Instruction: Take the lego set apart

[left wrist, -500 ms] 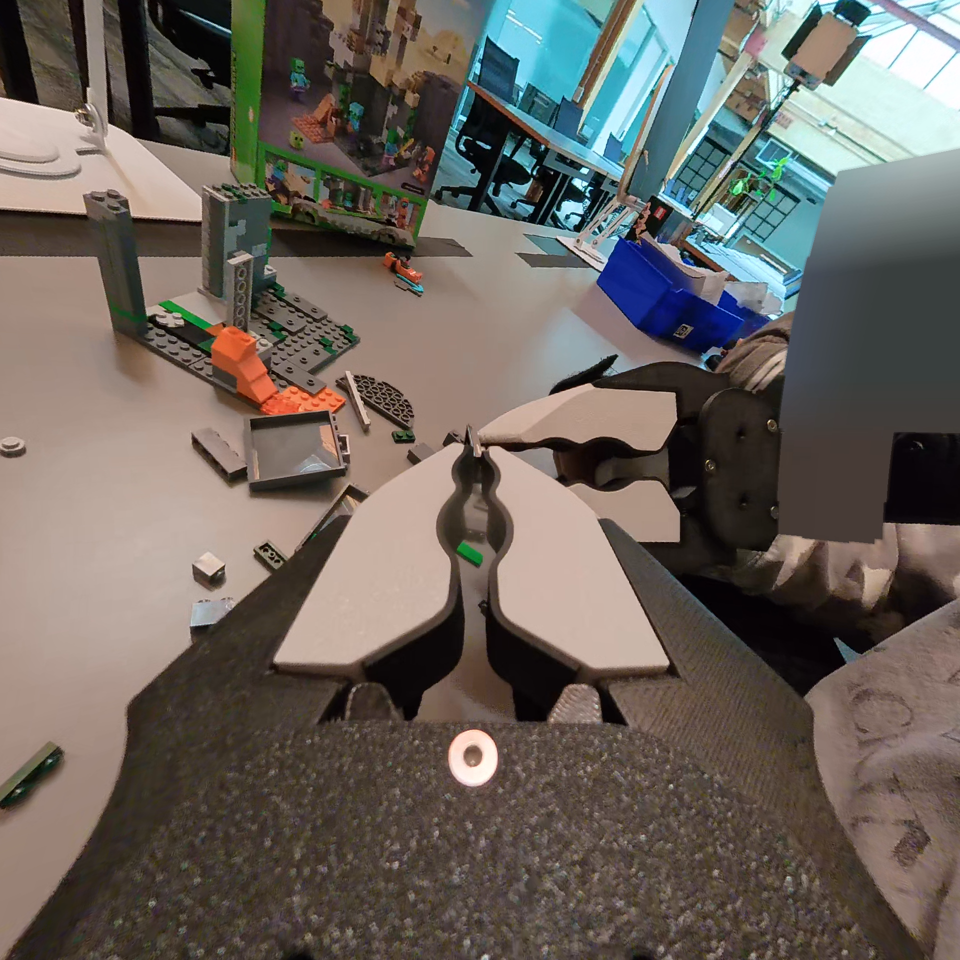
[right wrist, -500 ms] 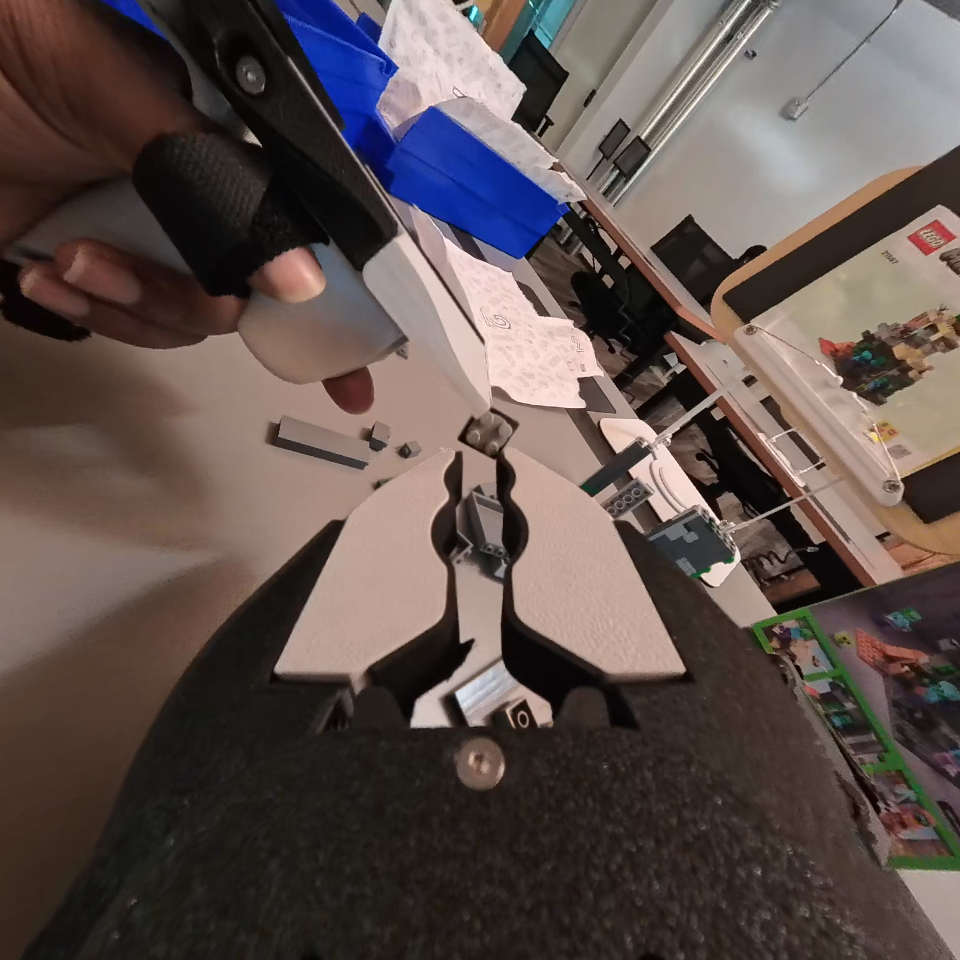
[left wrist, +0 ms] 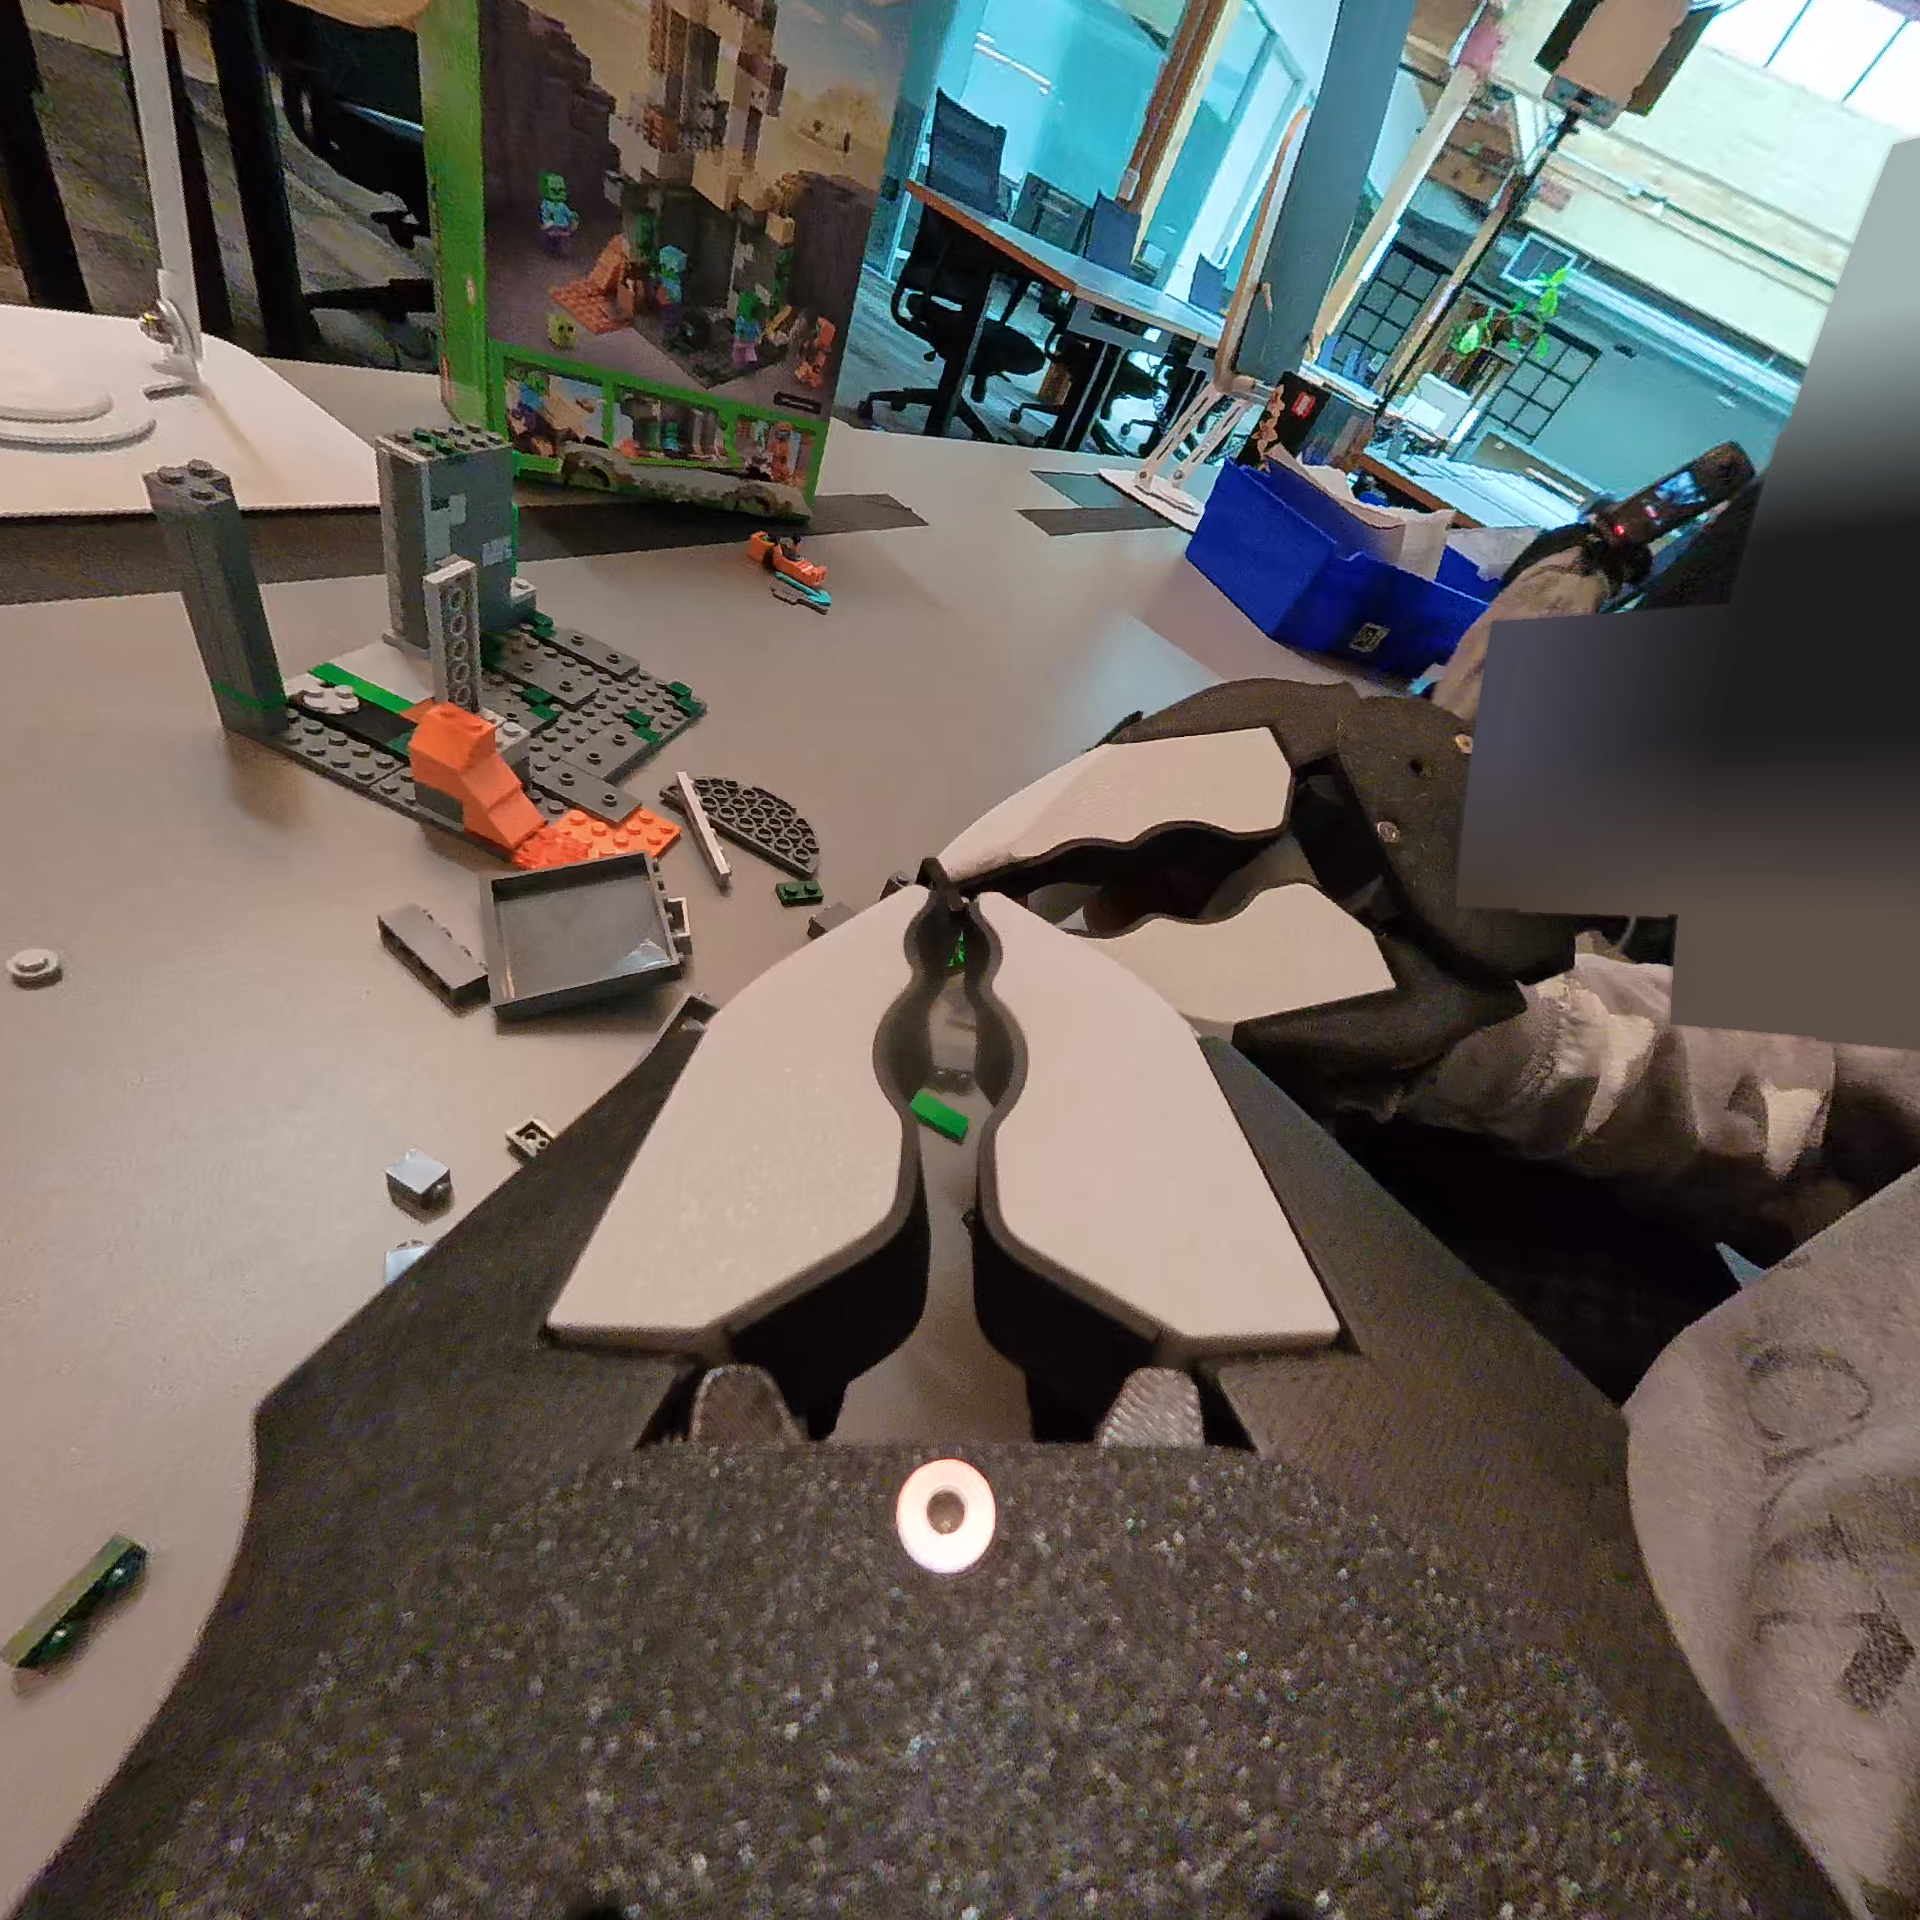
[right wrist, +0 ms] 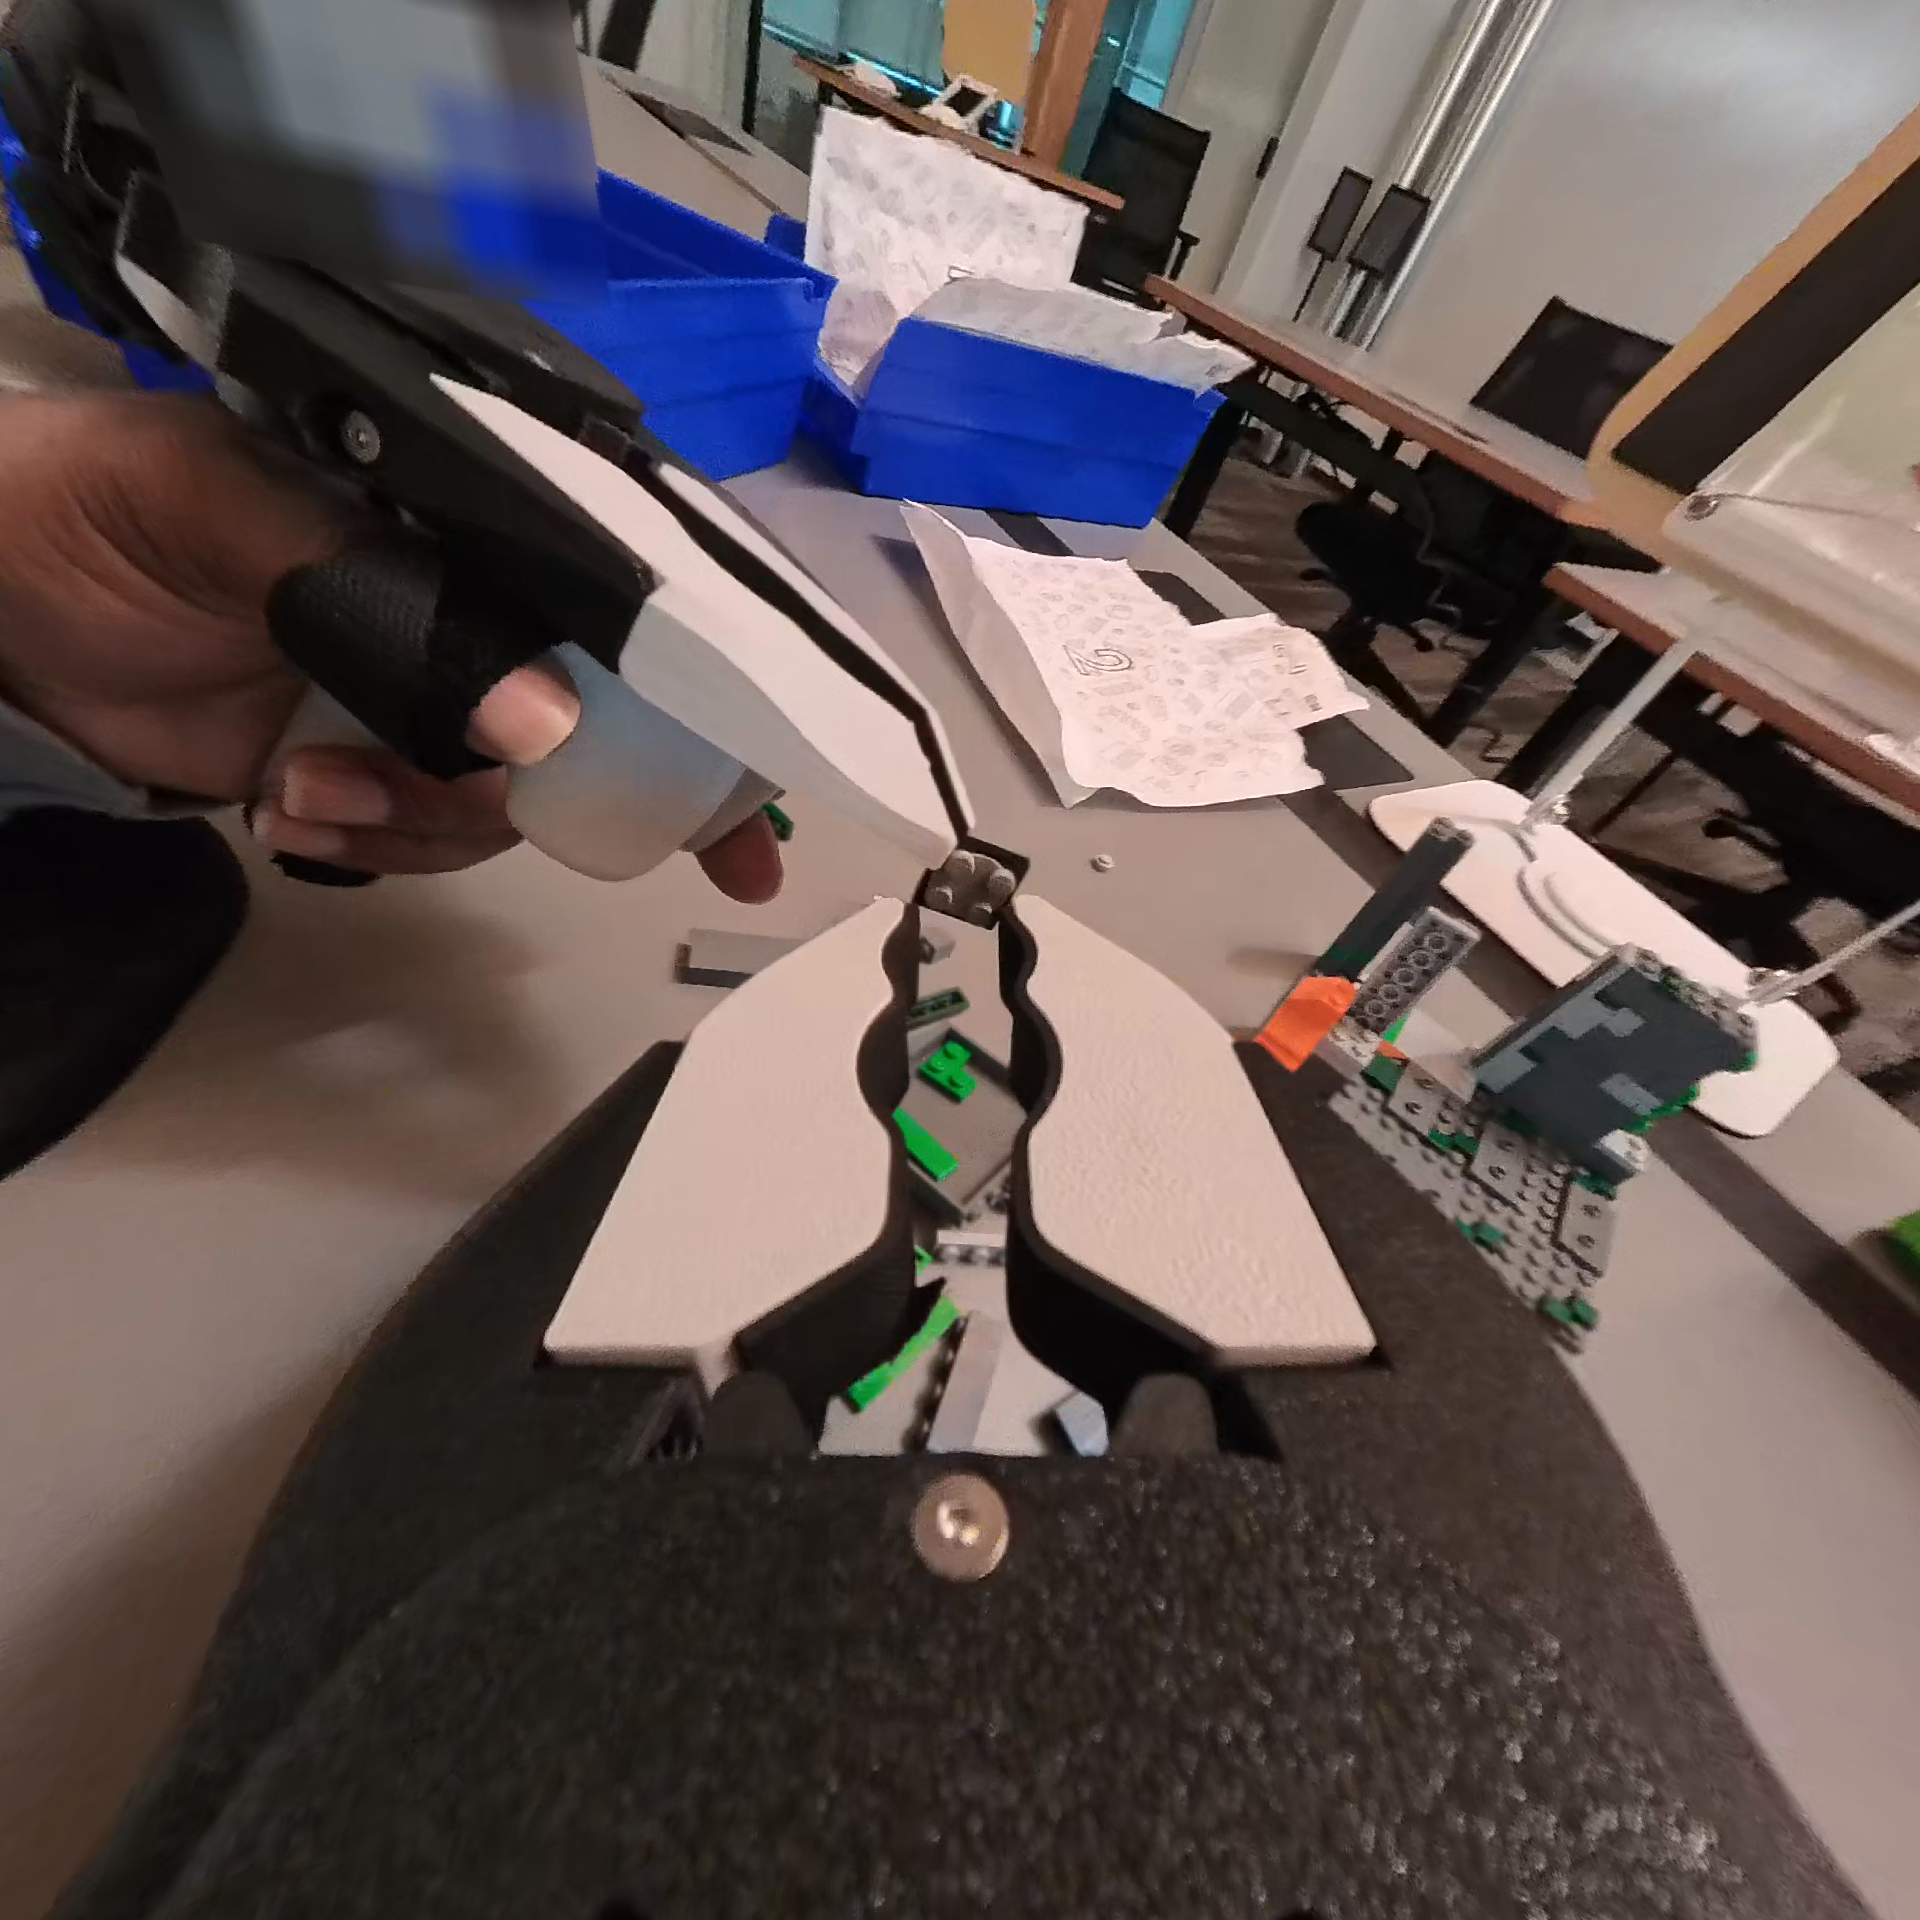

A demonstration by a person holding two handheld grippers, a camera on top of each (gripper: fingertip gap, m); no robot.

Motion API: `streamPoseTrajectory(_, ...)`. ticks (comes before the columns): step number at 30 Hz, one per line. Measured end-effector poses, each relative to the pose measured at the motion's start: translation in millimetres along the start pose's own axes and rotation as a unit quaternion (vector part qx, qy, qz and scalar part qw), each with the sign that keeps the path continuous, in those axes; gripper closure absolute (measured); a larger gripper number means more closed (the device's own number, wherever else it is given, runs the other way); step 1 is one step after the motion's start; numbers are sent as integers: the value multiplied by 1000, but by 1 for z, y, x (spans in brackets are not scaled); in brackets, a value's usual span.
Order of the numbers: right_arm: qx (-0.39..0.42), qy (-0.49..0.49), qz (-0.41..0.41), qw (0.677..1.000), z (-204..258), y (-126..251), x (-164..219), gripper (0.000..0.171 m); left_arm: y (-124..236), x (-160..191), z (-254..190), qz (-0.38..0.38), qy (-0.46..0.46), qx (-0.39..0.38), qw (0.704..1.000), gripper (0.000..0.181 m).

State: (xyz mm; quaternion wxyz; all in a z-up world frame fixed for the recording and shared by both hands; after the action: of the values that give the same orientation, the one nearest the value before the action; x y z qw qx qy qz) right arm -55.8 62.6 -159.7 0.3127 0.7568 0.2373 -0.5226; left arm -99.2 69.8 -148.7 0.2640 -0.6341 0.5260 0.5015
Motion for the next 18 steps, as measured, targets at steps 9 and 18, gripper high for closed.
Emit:
streamPoseTrajectory(9, -33, -66, -5, 997, -2, 3, -1, 158, -1, -1, -2, -4, -41, -14, 999, 178)
streamPoseTrajectory(18, -35, -99, 5, 994, -3, 1, 0, 159, -2, -1, -3, -9, -59, -22, 998, 178)
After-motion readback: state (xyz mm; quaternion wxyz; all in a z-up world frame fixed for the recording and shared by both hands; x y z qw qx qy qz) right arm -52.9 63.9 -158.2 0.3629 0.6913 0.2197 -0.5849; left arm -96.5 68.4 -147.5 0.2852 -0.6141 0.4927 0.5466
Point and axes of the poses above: each gripper's, where its closed fingertips meet, y back along the fingers, x out of its underside, z = x × y across the jaws, the point moved 3 cm from there along y, back along the fingers, and after that the axes turned 1 degree about -y, right-handed, at the moved point
